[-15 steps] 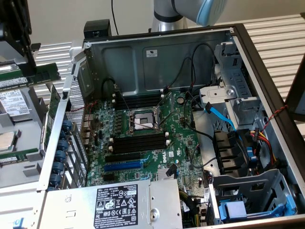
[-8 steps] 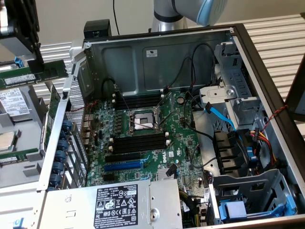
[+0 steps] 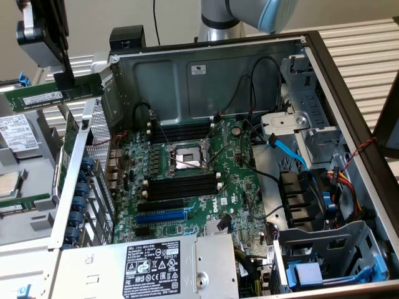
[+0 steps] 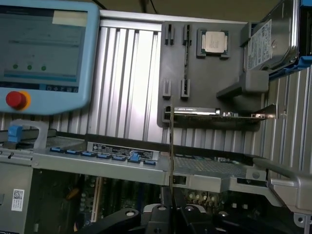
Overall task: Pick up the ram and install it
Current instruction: 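Pick up the ram and move it above insertion slot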
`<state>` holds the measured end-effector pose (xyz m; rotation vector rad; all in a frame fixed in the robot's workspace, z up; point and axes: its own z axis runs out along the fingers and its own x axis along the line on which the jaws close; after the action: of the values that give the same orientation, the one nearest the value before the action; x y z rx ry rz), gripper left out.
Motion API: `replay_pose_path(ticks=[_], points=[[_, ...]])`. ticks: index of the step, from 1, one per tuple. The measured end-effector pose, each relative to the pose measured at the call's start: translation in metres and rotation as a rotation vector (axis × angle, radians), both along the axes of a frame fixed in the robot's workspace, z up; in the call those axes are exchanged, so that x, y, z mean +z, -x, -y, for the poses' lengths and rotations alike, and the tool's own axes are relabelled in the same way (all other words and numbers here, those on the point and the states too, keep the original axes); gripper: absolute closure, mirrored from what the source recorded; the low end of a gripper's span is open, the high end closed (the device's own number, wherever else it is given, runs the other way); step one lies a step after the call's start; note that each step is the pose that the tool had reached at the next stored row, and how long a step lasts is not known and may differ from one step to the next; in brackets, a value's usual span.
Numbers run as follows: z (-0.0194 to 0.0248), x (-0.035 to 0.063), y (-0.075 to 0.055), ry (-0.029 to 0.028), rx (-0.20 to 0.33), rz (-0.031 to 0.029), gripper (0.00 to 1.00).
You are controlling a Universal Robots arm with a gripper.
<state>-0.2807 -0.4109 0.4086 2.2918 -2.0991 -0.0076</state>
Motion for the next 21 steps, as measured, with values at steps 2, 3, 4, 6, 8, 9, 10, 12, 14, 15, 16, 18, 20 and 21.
replay_pose_path(ticks=[2,3,4,6,8,9,10,12,14,15,16,18,20,21], points=[[0.0,0.0,-0.004,0.0,0.005,-0.0007,0.87],[0.0,0.0,-0.006,0.0,0.008,-0.0009,0.87],[0.0,0.0,-0.009,0.0,0.012,-0.0012,0.87],[0.0,0.0,-0.015,0.0,0.022,-0.0012,0.87],[0.0,-0.0001,-0.022,-0.0001,0.029,-0.0012,0.87],[0.0,-0.0001,-0.026,-0.0001,0.031,-0.0012,0.87],[0.0,-0.0001,-0.03,-0.0001,0.032,-0.0014,0.87],[-0.0001,-0.0001,-0.038,-0.0001,0.036,-0.0034,0.87],[0.0,-0.0002,-0.045,-0.0002,0.038,-0.0112,0.87],[0.0,-0.0004,-0.049,-0.0003,0.038,-0.0189,0.87],[-0.0001,-0.0005,-0.052,-0.0005,0.038,-0.0245,0.87],[-0.0003,-0.0008,-0.061,-0.0006,0.038,-0.0297,0.87],[-0.0008,-0.001,-0.07,-0.0006,0.038,-0.031,0.87],[-0.0011,-0.0012,-0.074,-0.0005,0.038,-0.0312,0.87]])
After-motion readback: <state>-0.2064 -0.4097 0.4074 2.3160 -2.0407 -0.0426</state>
